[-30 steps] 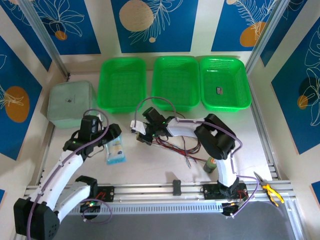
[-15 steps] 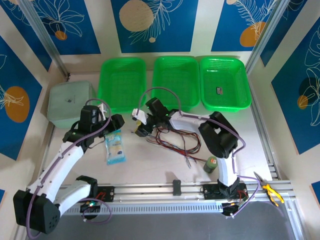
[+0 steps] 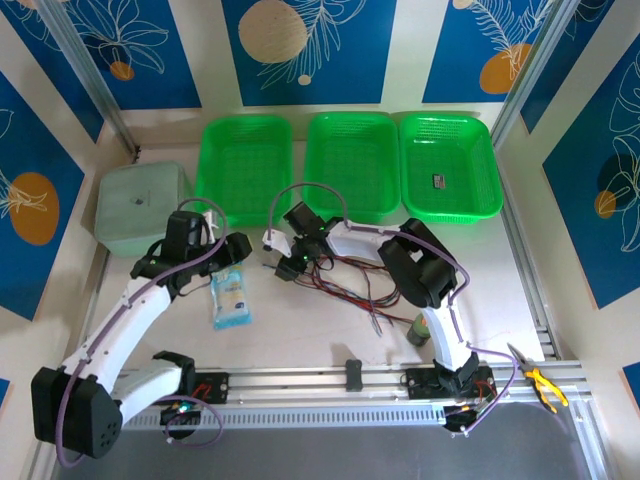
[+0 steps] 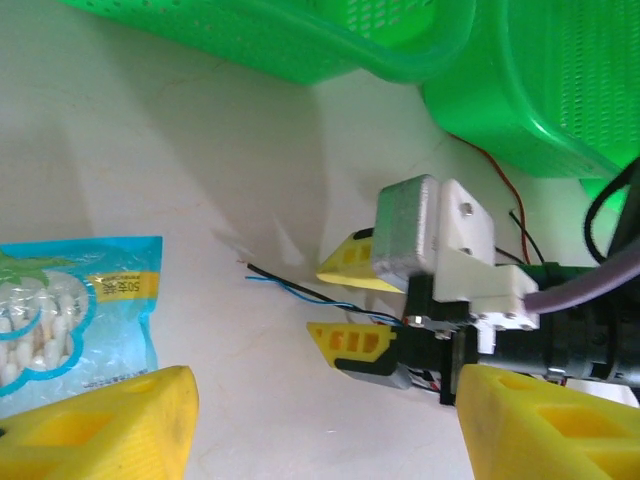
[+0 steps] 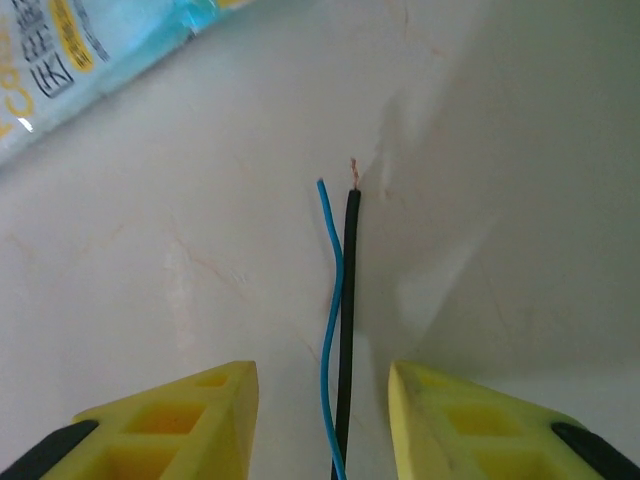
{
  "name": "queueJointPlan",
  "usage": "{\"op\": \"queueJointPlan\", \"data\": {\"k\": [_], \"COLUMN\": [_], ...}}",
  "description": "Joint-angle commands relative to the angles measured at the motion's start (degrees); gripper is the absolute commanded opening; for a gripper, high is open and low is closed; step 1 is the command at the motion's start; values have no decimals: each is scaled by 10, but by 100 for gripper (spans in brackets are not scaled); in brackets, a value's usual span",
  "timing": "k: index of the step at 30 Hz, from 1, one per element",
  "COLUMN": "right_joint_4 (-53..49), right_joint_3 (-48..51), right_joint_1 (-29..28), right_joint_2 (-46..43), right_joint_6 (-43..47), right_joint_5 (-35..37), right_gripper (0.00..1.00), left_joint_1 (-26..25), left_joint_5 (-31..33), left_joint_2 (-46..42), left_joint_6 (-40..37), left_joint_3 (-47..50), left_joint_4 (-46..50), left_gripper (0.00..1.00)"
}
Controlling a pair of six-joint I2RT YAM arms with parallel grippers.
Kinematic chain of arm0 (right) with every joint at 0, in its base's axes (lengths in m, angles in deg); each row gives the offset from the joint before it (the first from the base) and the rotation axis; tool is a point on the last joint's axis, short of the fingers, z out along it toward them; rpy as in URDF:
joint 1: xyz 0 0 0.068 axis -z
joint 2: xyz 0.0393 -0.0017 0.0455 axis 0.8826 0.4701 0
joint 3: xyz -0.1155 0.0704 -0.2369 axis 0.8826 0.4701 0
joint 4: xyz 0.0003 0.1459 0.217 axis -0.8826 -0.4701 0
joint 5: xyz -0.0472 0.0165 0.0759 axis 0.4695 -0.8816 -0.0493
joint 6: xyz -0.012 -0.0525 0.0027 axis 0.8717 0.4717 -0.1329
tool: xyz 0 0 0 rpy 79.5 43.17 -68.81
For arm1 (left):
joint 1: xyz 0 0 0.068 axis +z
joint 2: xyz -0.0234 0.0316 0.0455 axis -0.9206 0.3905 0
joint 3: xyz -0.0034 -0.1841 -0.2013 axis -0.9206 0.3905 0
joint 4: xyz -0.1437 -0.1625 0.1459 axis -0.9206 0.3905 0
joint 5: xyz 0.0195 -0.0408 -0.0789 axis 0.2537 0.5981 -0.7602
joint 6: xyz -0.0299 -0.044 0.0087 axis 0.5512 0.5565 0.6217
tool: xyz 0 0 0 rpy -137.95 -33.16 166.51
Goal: Untangle the cables
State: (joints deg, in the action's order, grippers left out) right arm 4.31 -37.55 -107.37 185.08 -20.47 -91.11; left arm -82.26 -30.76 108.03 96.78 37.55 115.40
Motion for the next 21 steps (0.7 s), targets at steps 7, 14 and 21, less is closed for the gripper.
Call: {"op": "queueJointPlan", "data": {"k": [7, 14, 21], "right_joint_4": [-15, 47, 81], "right_joint_3": [17, 74, 100], "right_joint_1": [-9, -48, -48], "right_joint_2": [20, 22, -25], "right_joint_6": [21, 60, 38], "right_joint_5": [14, 115, 98], "right_gripper": [30, 16, 2], "left_joint_1": [-1, -1, -1], "left_joint_5": [-30, -13, -4], "left_joint_2": [-7, -33, -62], "left_joint_6": [5, 6, 8], "left_joint_3": [-28, -31, -32], "left_joint_4": [0, 28, 55], "left_gripper": [70, 70, 70]}}
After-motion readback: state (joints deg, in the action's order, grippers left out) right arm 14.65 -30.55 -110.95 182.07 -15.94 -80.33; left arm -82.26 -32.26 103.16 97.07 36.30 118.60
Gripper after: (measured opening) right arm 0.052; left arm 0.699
